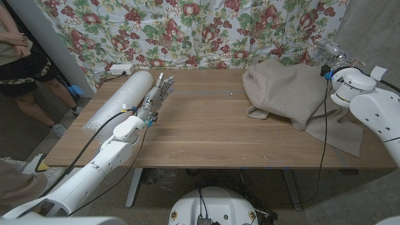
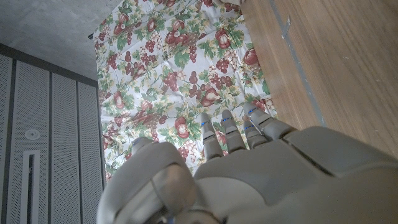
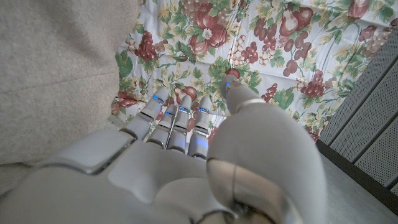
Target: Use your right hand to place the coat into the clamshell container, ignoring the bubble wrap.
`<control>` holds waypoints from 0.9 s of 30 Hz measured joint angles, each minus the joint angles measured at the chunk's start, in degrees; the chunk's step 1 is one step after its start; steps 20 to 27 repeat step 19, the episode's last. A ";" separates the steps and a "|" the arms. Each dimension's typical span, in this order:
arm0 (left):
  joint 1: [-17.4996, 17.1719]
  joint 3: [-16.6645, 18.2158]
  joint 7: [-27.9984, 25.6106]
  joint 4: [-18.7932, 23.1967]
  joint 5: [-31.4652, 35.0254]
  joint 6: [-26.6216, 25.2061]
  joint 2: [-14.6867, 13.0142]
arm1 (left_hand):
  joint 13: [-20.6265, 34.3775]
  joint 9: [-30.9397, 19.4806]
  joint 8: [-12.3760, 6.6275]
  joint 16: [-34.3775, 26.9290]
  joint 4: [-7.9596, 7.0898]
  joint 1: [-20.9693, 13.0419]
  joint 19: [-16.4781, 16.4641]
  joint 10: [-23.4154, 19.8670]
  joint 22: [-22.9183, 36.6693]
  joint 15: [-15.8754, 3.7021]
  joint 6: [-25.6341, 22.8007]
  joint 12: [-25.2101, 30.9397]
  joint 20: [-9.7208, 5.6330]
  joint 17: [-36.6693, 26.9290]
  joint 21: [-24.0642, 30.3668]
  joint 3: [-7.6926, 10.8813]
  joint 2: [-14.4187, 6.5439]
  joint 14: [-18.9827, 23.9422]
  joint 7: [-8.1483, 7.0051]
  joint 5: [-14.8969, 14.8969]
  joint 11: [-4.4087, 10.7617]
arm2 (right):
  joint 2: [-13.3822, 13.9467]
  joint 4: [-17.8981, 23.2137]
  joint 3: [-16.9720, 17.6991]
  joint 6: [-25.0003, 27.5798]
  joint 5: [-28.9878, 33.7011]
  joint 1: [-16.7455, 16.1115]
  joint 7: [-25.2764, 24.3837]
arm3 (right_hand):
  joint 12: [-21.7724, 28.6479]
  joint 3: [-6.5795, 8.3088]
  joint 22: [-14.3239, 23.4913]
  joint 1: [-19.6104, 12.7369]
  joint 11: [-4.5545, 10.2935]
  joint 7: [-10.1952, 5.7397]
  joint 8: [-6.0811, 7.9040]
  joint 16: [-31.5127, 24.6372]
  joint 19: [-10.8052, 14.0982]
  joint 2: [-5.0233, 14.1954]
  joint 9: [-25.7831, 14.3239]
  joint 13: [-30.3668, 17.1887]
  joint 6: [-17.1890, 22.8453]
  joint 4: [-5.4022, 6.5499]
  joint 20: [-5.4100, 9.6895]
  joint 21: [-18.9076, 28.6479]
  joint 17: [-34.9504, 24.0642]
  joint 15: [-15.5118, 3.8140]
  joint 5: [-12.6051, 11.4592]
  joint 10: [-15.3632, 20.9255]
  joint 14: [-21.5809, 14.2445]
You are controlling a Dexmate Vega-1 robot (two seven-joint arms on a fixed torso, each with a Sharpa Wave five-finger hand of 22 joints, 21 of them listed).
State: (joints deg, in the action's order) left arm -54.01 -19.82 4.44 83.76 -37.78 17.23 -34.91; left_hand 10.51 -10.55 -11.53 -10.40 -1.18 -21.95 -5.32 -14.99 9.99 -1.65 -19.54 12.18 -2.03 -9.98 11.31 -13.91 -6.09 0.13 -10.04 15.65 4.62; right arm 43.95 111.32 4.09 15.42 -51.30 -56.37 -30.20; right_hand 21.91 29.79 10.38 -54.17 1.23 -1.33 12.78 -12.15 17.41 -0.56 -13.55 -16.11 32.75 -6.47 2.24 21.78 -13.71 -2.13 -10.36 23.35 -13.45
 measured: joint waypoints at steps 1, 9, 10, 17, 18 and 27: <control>0.00 0.00 -0.05 0.00 0.01 0.00 0.00 | 0.00 0.00 0.00 0.00 0.00 0.00 0.00 0.00 0.00 0.00 0.00 0.00 0.00 0.00 0.00 0.00 0.00 0.00 0.00 0.00 0.00 | -0.09 -0.19 -0.02 0.00 0.00 -0.09 0.00 | 0.00 -0.11 0.00 0.19 0.10 0.00 0.00 0.00 0.14 -0.19 0.01 0.13 0.00 -0.04 0.03 0.00 0.12 -0.11 0.00 0.27 -0.29; -0.60 0.12 -0.61 0.87 0.24 0.00 -0.20 | 0.00 0.00 0.00 0.00 0.00 0.00 0.00 0.00 0.00 0.00 0.00 0.00 0.00 0.00 0.00 0.00 0.00 0.00 0.00 0.00 0.00 | -1.14 -2.52 -0.70 -6.54 2.06 -0.61 5.97 | -0.90 -6.24 0.00 13.68 -3.06 2.07 -0.29 0.00 0.45 2.12 1.20 2.85 0.40 5.77 -0.28 -1.66 1.65 -0.12 0.22 2.17 -1.10; -0.70 0.14 -0.69 1.02 0.27 0.00 -0.22 | 0.00 0.00 0.00 0.00 0.00 0.00 0.00 0.00 0.00 0.00 0.00 0.00 0.00 0.00 0.00 0.00 0.00 0.00 0.00 0.00 0.00 | -1.29 -2.98 -0.88 -7.71 2.49 -0.65 6.84 | -0.90 -6.75 0.00 14.86 -3.35 2.16 -0.29 0.00 0.20 2.48 1.30 3.01 0.49 6.28 -0.54 -1.87 1.73 -0.01 0.22 2.45 -1.20; -1.44 0.30 -1.29 2.05 0.39 0.00 -0.49 | 0.00 0.01 0.00 0.00 0.00 0.00 0.00 0.01 0.00 0.00 -0.20 0.00 0.00 0.00 0.00 0.00 0.00 0.00 -0.20 0.00 0.00 | -1.13 -5.16 -1.88 -12.77 5.02 -0.77 11.77 | -1.39 -7.90 0.01 18.11 -3.91 2.38 -0.72 0.34 -0.74 3.95 1.57 3.61 0.27 7.92 -1.47 -2.85 1.74 0.14 -0.04 2.17 -1.21; -1.52 0.32 -1.33 2.16 0.39 0.00 -0.53 | 0.00 0.01 0.00 0.00 0.00 -0.01 0.00 0.01 0.00 0.00 -0.20 0.00 0.00 0.00 0.00 0.00 0.00 0.00 -0.20 0.00 0.00 | -1.08 -5.29 -1.97 -12.97 5.11 -0.77 12.01 | -1.67 -8.00 0.01 18.52 -4.08 2.56 -0.72 0.34 -0.83 4.29 1.59 3.62 0.09 8.03 -1.53 -3.05 1.89 0.30 -0.04 2.00 -0.90; -1.67 0.36 -1.42 2.34 0.40 0.00 -0.58 | 0.00 0.01 0.00 0.00 0.00 -0.01 0.00 0.01 0.00 0.00 -0.20 0.00 0.00 0.00 0.00 0.00 0.00 0.00 -0.20 0.00 0.00 | -1.01 -5.59 -2.15 -13.60 5.44 -0.77 12.85 | -1.90 -8.05 0.01 18.87 -4.10 2.56 -0.85 0.34 -1.06 4.64 1.59 3.81 0.09 8.08 -1.72 -3.16 1.92 0.63 -0.04 1.76 -0.50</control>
